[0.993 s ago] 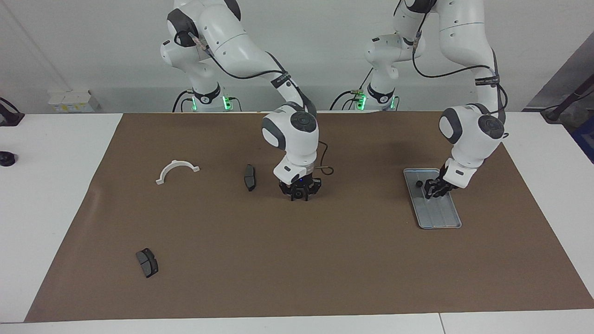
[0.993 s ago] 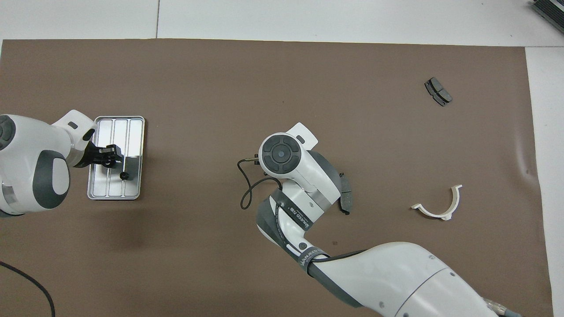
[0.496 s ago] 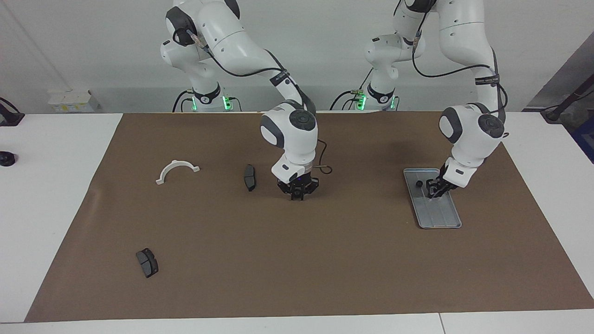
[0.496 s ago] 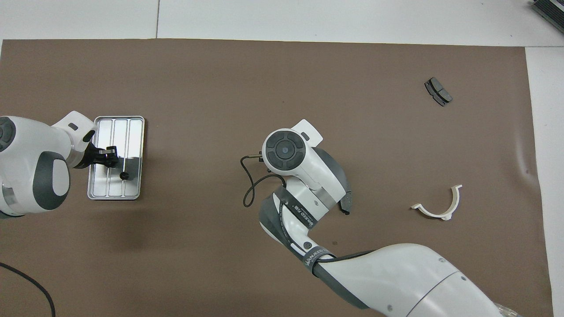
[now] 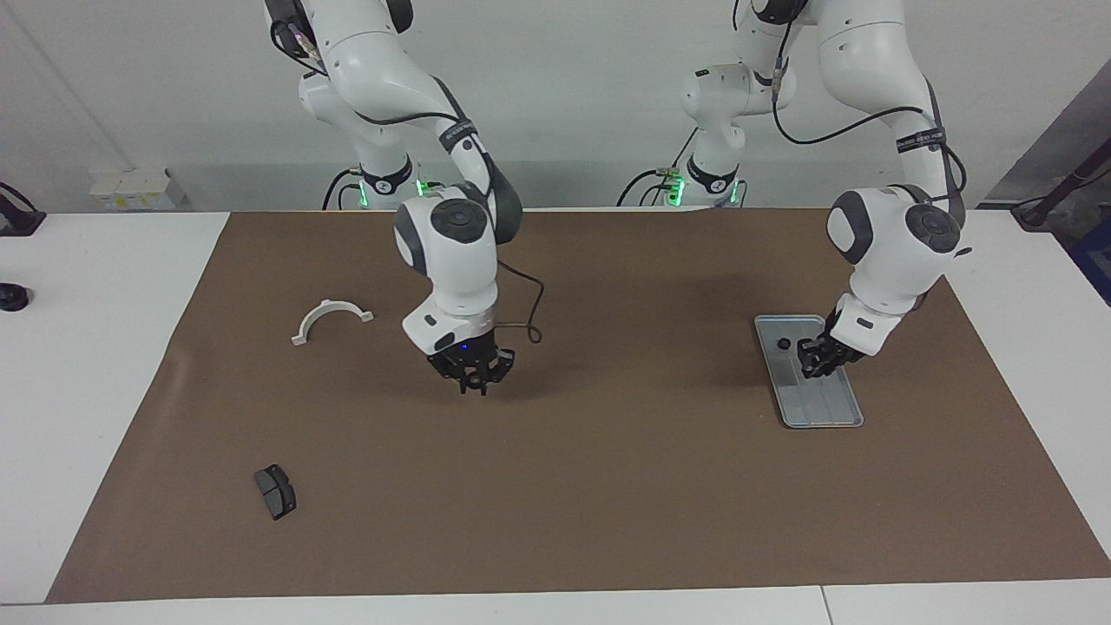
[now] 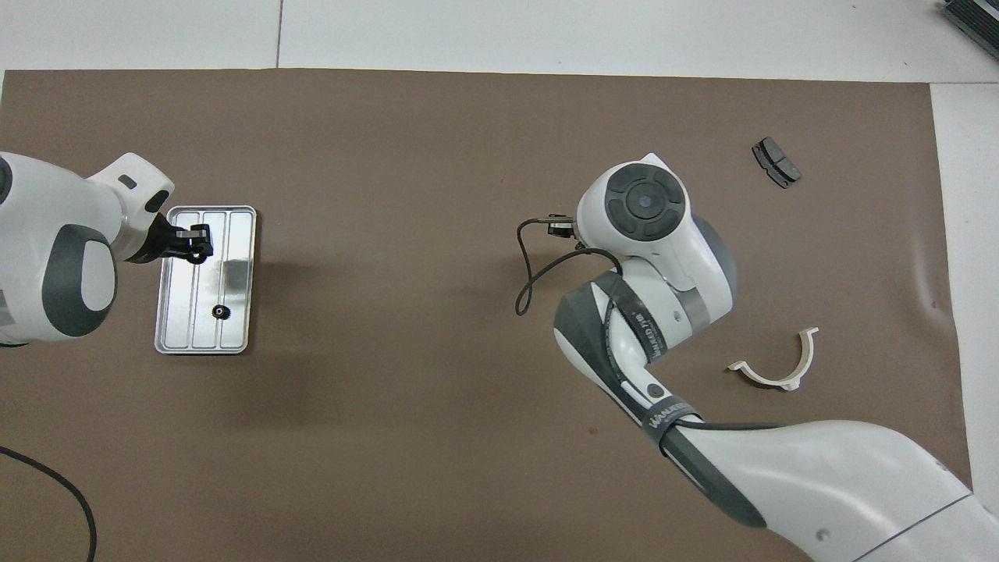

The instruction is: Place bearing gear from tray to pile

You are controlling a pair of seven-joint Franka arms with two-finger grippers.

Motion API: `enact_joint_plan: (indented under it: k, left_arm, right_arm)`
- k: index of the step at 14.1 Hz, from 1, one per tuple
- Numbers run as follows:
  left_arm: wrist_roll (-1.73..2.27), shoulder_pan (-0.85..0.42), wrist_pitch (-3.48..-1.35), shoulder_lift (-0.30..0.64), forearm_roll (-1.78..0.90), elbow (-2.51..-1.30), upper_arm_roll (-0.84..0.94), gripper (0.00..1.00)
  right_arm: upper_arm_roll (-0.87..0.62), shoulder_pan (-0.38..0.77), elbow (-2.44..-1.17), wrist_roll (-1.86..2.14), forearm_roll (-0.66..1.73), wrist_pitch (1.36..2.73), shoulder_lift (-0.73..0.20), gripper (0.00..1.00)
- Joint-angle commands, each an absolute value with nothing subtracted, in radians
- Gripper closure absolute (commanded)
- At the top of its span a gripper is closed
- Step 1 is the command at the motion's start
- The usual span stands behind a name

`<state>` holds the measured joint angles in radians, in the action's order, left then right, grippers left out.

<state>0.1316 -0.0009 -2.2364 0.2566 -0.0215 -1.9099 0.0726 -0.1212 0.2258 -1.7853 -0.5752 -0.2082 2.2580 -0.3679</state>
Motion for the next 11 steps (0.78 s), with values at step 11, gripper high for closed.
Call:
enact_joint_plan:
  k: [11]
  left_arm:
    - [0.632, -0.642, -2.441, 0.374, -0.023, -1.882, 0.061, 0.76]
  right_arm:
    - [-0.140, -0.179, -2.023, -0.052, -0.121, 2.454, -0.301, 1.00]
